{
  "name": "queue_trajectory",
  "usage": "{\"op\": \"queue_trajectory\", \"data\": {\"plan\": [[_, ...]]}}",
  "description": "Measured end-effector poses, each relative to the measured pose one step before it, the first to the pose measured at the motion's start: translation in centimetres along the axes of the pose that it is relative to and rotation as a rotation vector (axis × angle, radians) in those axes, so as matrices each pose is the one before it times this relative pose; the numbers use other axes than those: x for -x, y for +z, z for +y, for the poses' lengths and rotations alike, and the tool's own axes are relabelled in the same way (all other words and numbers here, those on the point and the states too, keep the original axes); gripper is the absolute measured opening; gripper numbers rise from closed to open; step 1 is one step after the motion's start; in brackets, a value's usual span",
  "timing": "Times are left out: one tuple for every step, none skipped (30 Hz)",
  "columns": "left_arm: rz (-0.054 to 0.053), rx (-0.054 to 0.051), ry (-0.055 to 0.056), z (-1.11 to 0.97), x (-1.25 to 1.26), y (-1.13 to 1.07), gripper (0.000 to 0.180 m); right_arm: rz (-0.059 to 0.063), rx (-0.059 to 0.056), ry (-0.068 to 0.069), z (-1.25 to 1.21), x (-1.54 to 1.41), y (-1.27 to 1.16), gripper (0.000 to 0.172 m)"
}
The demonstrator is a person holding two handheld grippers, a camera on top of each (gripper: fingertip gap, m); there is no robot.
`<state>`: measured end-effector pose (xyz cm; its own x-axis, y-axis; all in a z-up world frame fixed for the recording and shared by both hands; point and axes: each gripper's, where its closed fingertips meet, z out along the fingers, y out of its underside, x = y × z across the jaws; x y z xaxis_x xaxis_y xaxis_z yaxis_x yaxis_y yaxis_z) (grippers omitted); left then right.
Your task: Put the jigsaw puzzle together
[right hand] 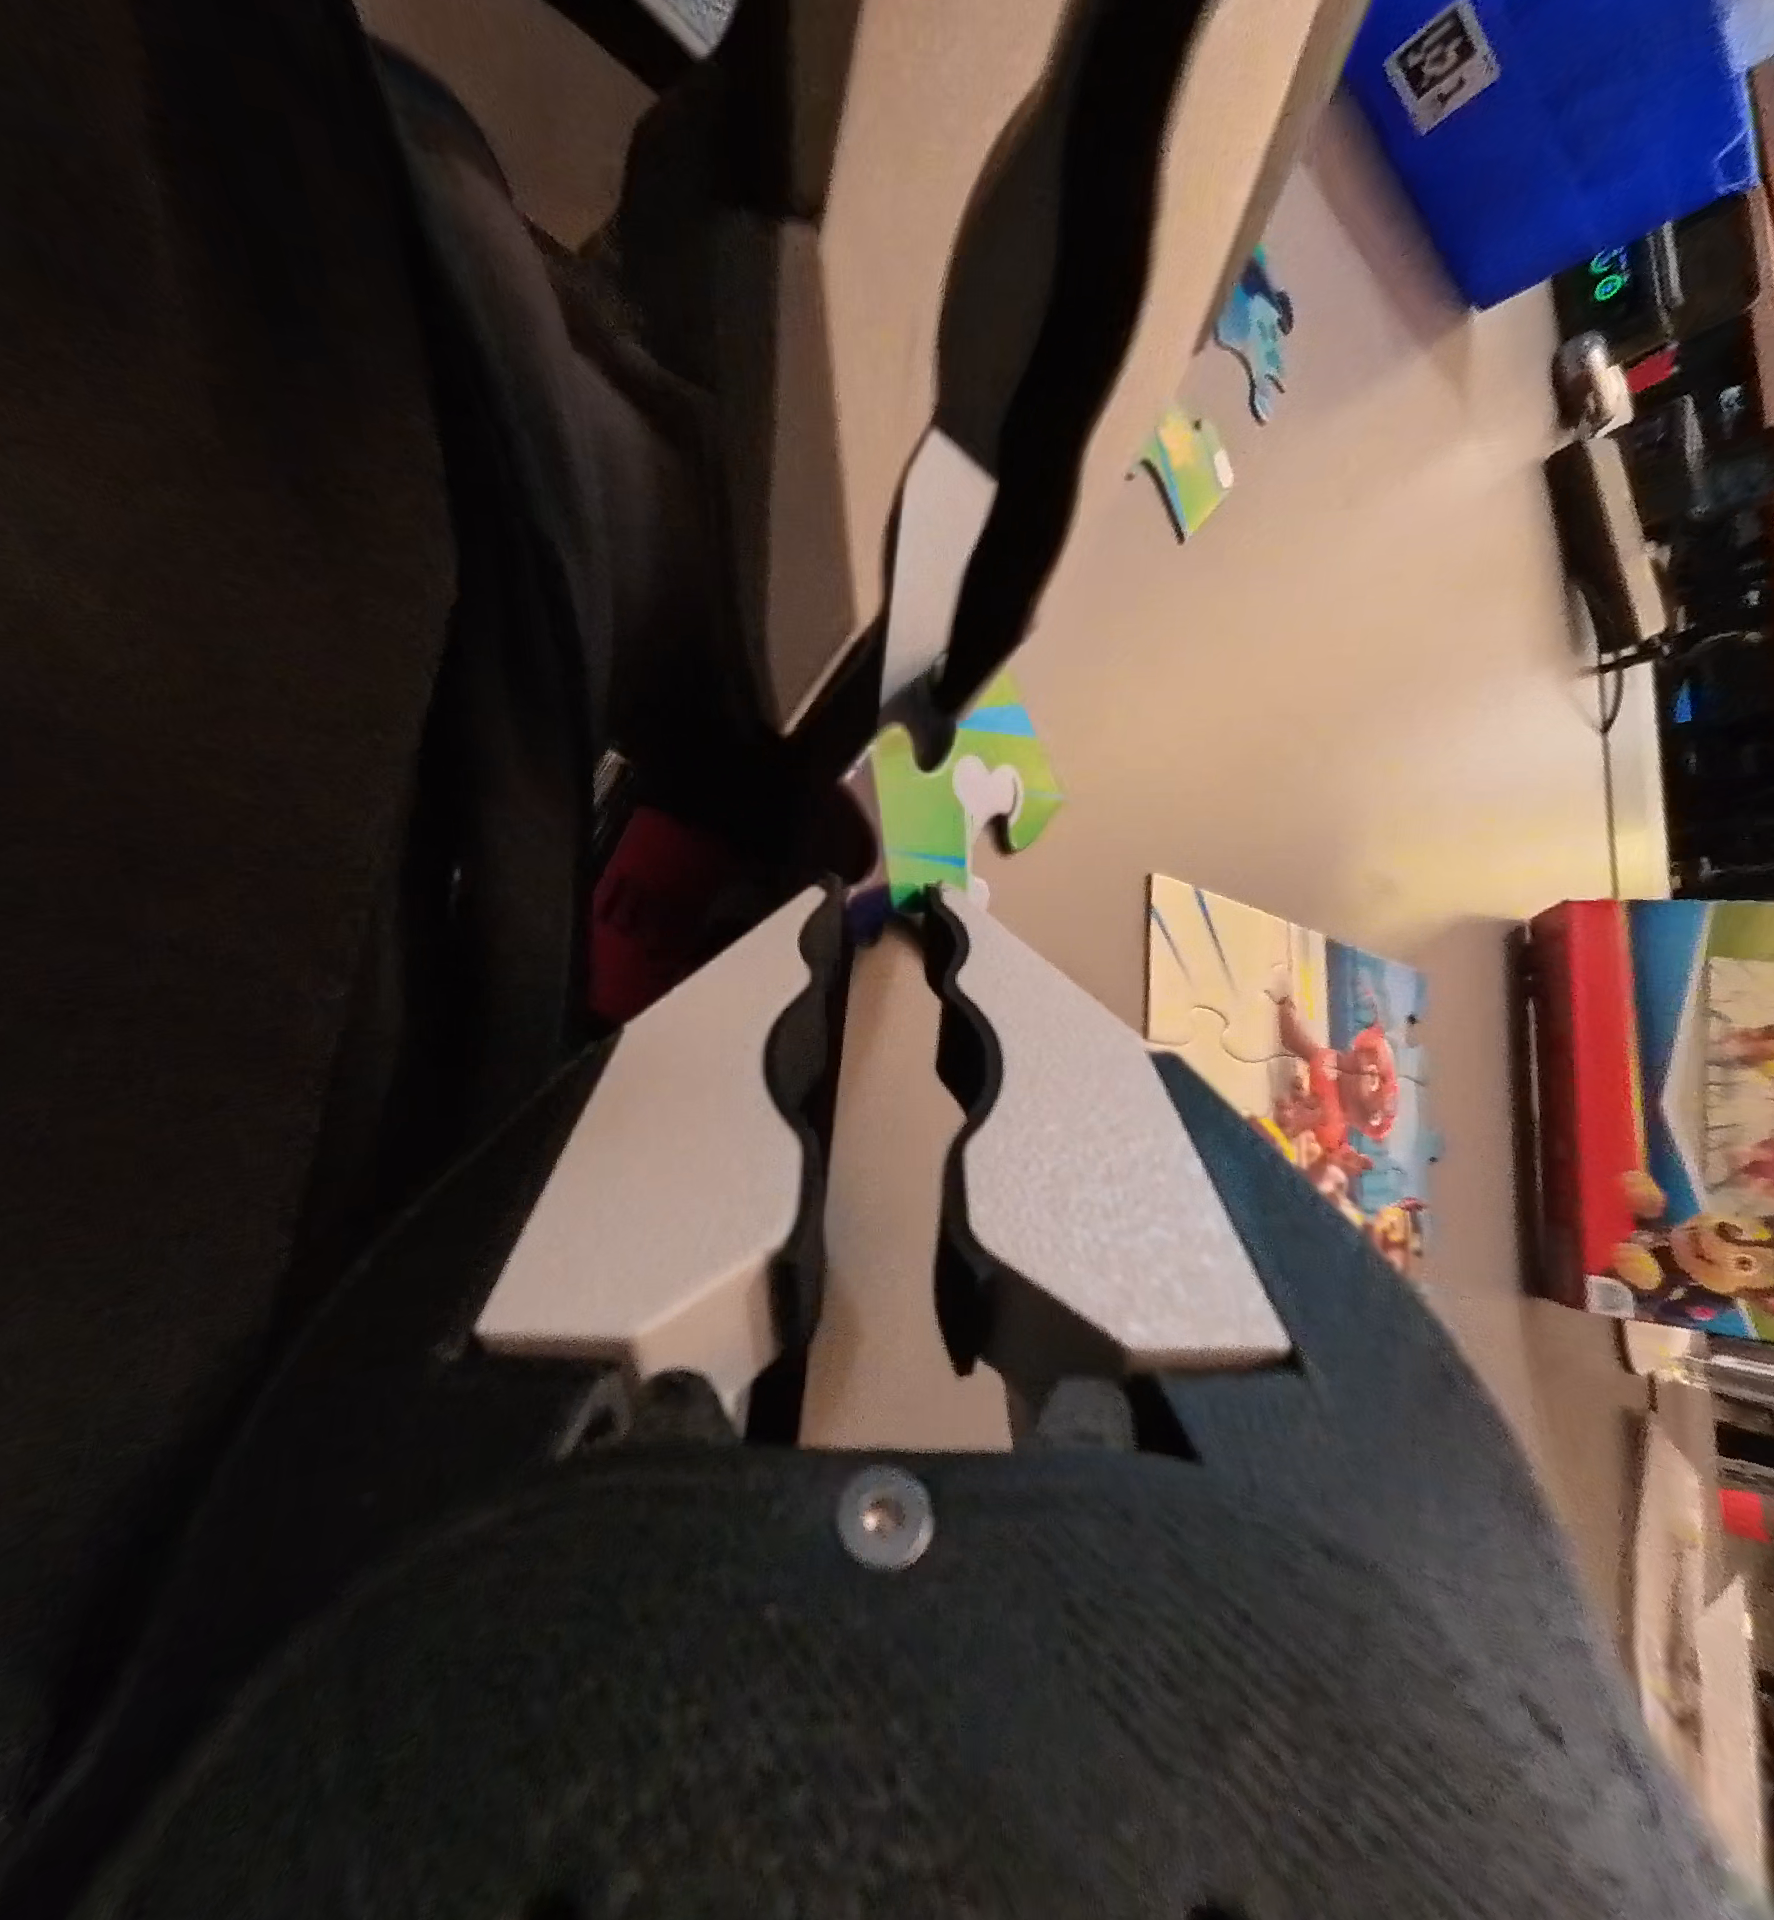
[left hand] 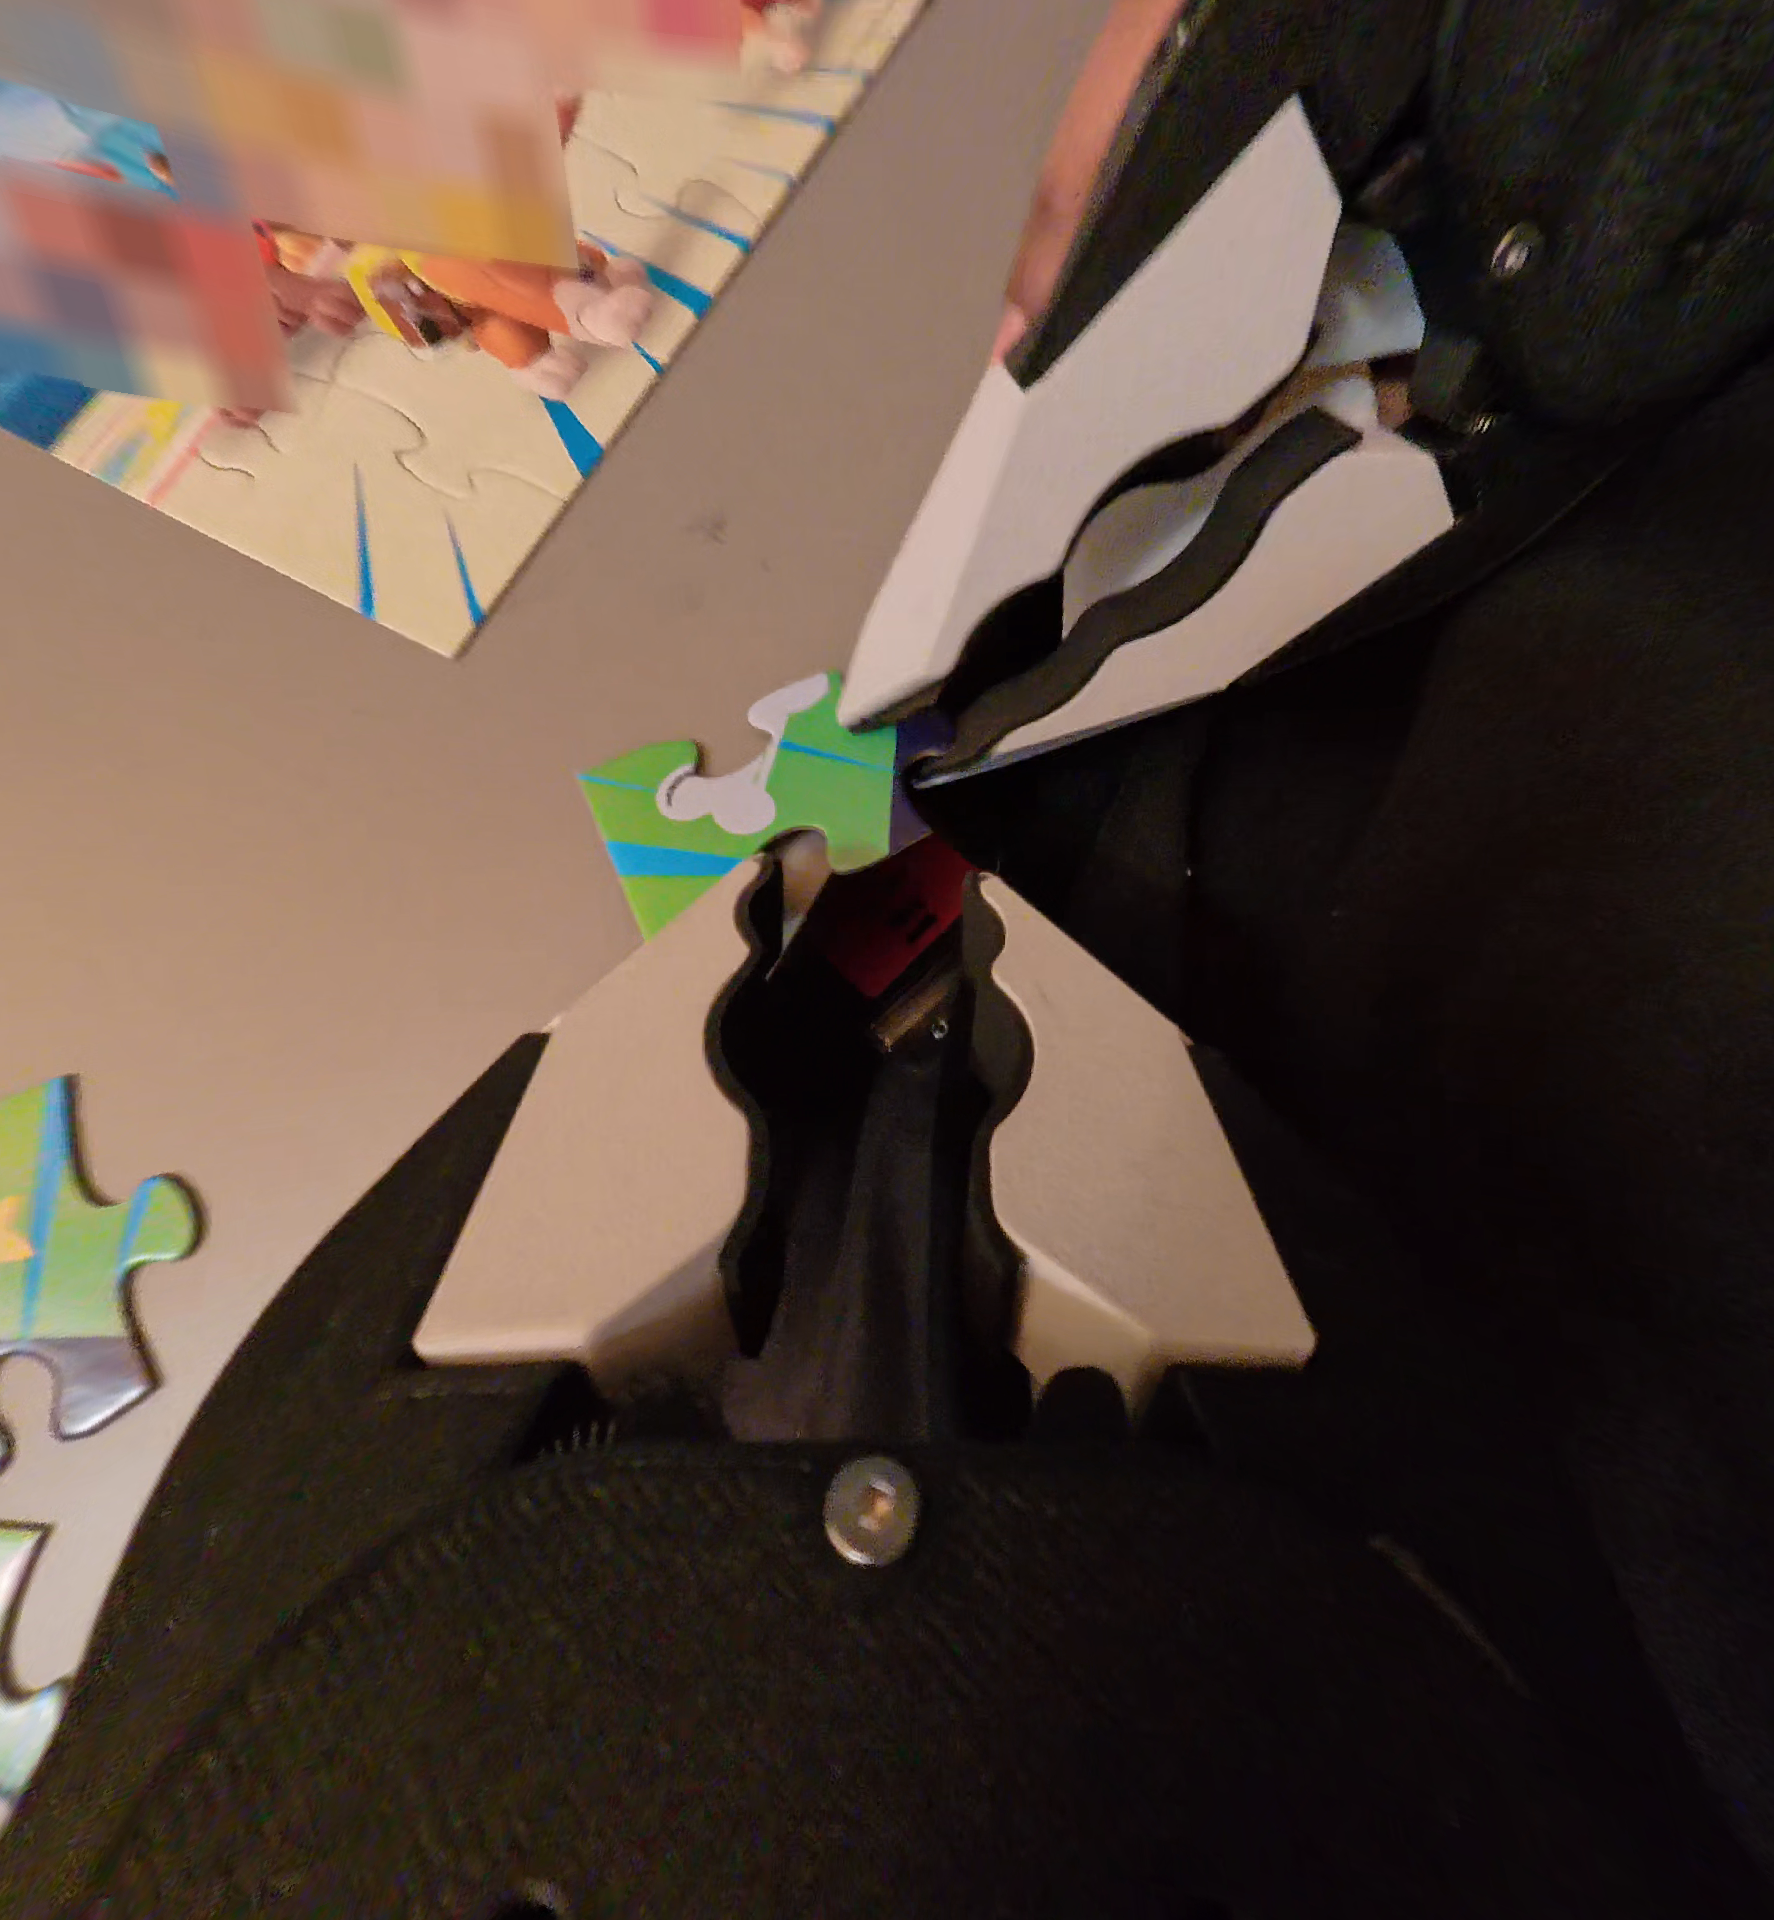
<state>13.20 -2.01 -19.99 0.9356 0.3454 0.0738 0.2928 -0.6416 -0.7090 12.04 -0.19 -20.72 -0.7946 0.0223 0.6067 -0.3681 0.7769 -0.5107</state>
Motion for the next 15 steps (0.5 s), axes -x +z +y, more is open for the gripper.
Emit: {"op": "queue_trajectory", "data": {"plan": [[0.0033, -0.0368, -0.0063, -0.606, 0.153, -0.674, 0.034, 0.0063, 0.0009, 0.0005, -0.151, -0.161, -0.237, 0.011], [0.0076, -0.0455, -0.0139, -0.763, 0.177, -0.755, 0.037, 0.0265, -0.0049, 0.0047, -0.127, -0.510, -0.307, 0.007], [0.0043, -0.0469, -0.0214, -0.815, 0.317, -0.775, 0.038, 0.0300, -0.0114, 0.0031, -0.113, -0.626, -0.390, 0.003], [0.0035, -0.0454, -0.0242, -0.822, 0.380, -0.705, 0.040, 0.0293, -0.0110, 0.0156, -0.045, -0.765, -0.392, 0.000], [0.0027, -0.0447, -0.0217, -0.826, 0.396, -0.625, 0.041, 0.0263, -0.0088, 0.0291, 0.039, -0.866, -0.358, 0.000], [-0.0024, -0.0457, -0.0180, -0.877, 0.436, -0.525, 0.042, 0.0270, -0.0091, 0.0391, 0.107, -0.986, -0.315, 0.000], [-0.0044, -0.0436, -0.0149, -0.873, 0.431, -0.360, 0.042, 0.0252, -0.0099, 0.0424, 0.172, -1.050, -0.284, 0.000], [-0.0051, -0.0387, -0.0112, -0.831, 0.391, -0.207, 0.042, 0.0316, -0.0072, 0.0425, 0.230, -1.226, -0.279, 0.000], [-0.0075, -0.0371, -0.0089, -0.839, 0.386, -0.046, 0.042, 0.0432, 0.0007, 0.0397, 0.366, -1.498, -0.291, 0.000], [-0.0061, -0.0310, -0.0110, -0.770, 0.376, 0.135, 0.043, 0.0532, 0.0124, 0.0366, 0.555, -1.756, -0.258, 0.000], [0.0028, -0.0189, -0.0138, -0.608, 0.267, 0.351, 0.043, 0.0548, 0.0248, 0.0334, 0.786, -1.876, -0.167, 0.000], [0.0139, -0.0056, -0.0153, -0.450, 0.155, 0.558, 0.043, 0.0551, 0.0376, 0.0318, 1.060, -1.953, -0.044, 0.000], [0.0131, 0.0041, -0.0177, -0.349, 0.219, 0.759, 0.044, 0.0529, 0.0504, 0.0285, 1.325, -1.963, 0.137, 0.000], [0.0087, 0.0090, -0.0168, -0.339, 0.316, 0.909, 0.044, 0.0495, 0.0587, 0.0191, 1.469, -1.899, 0.322, 0.000], [0.0085, 0.0059, -0.0134, -0.476, 0.304, 1.009, 0.044, 0.0497, 0.0647, 0.0086, 1.521, -1.847, 0.491, 0.000]]}}
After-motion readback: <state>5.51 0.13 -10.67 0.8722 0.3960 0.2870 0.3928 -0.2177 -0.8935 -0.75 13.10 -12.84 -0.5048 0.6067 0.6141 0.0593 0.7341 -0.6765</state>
